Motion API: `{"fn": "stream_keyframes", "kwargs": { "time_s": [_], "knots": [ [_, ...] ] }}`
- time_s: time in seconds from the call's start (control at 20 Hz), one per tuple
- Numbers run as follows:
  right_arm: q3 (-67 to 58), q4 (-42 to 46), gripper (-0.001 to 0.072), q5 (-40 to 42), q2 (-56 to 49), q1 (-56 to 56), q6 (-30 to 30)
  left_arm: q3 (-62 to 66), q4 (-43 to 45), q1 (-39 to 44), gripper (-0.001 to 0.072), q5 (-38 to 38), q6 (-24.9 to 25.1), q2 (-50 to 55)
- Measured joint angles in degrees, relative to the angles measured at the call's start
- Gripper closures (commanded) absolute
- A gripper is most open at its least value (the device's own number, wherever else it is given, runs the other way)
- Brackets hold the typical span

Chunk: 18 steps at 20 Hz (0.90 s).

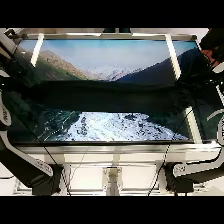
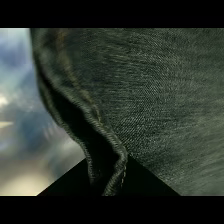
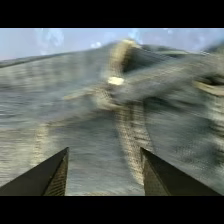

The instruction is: Fold the clothes and pants, and hang the long-sleeved shirts on hangers.

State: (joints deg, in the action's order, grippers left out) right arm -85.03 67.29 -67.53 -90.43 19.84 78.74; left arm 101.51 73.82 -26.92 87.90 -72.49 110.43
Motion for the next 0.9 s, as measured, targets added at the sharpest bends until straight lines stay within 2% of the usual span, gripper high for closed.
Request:
{"fn": "stream_keyframes", "kwargs": {
  "time_s": [0.1,0.3,0.65,0.9],
  "knots": [
    [0.00,-0.09,0.0222,-1.73,0.00,-0.72,0.00,-0.92,8.35,-0.76,0.0682,2.91,-1.22,-4.48],
    [0.00,-0.11,0.0222,-6.97,0.00,-2.38,0.00,-5.73,14.38,-2.80,0.0682,5.73,-2.60,-14.27],
    [0.00,0.09,0.0222,-12.68,0.00,-3.43,-0.04,-19.04,17.22,-3.28,0.0682,6.78,-3.58,-25.64],
    [0.00,0.11,0.0222,-14.86,0.00,-3.50,-0.33,-21.81,14.91,3.78,0.0682,7.39,-4.96,-29.55]
  ]
}}
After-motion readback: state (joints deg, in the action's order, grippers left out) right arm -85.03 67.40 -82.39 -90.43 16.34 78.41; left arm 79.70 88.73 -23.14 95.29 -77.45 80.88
